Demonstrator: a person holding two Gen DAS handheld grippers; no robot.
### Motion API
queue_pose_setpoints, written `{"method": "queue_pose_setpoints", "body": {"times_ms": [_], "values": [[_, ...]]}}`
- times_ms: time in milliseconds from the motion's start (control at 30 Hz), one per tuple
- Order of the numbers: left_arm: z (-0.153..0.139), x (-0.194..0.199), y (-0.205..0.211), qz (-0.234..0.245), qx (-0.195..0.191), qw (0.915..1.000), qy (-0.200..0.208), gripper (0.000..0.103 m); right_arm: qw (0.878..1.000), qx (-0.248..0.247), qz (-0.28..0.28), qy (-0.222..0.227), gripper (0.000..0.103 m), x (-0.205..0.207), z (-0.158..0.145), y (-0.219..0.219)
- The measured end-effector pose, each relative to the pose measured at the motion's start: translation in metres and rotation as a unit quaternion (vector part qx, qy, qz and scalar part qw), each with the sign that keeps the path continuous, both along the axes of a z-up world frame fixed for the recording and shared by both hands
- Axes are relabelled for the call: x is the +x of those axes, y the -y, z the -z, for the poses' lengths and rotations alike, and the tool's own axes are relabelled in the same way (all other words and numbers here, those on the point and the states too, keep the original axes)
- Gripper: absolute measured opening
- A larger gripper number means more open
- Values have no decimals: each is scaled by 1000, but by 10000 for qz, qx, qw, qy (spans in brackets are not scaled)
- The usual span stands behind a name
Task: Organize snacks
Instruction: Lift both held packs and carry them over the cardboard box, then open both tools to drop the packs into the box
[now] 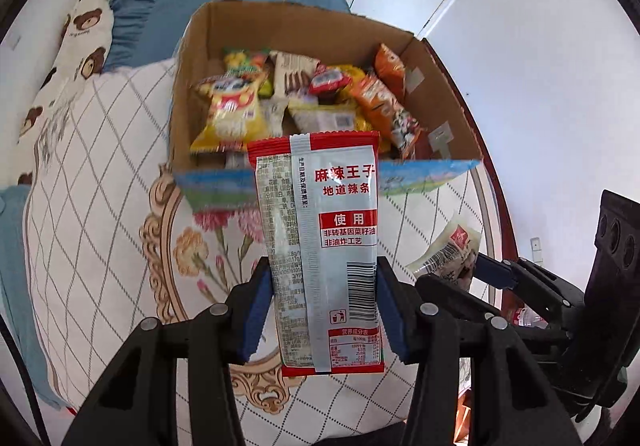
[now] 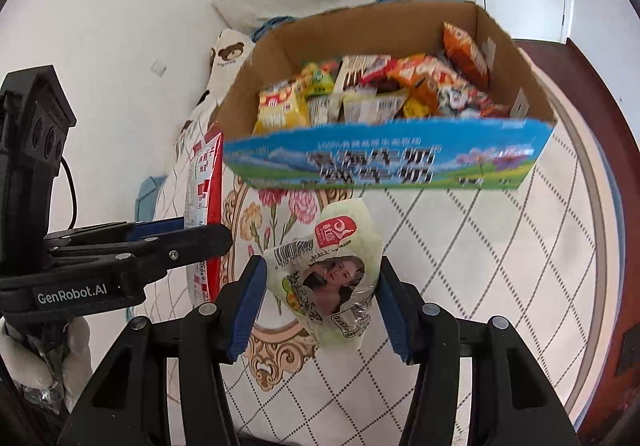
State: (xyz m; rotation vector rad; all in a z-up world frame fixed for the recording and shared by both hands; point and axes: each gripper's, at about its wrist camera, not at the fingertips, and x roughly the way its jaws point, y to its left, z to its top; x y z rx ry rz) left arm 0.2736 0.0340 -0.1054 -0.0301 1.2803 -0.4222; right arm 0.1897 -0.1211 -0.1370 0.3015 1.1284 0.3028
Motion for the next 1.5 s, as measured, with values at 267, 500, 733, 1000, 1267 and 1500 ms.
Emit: {"method": "queue_pose_setpoints", "body": {"times_ms": [267, 500, 733, 1000, 1267, 1500], "values": [[5, 83, 33, 212, 541, 9983, 7, 47, 9980, -357, 404, 329, 57, 83, -33, 49], [39, 142, 47, 86, 752, 9964, -372, 48, 9958, -648, 614, 225, 57, 164, -28, 85], [77, 168, 49, -165, 986, 9917, -807, 64, 9911, -1045, 768, -308, 75, 227, 13, 102], [90, 172, 54, -181, 1013, 9917, -765, 89, 9863, -1245, 815, -714, 99, 232, 41, 93], [82, 155, 58, -306, 1252, 9905, -474, 89, 9819, -1555, 752, -777, 99, 216, 46, 81], [53, 133, 52, -456, 1103, 9928, -95, 89, 9834, -1526, 811, -561, 99, 193, 31, 75]]}}
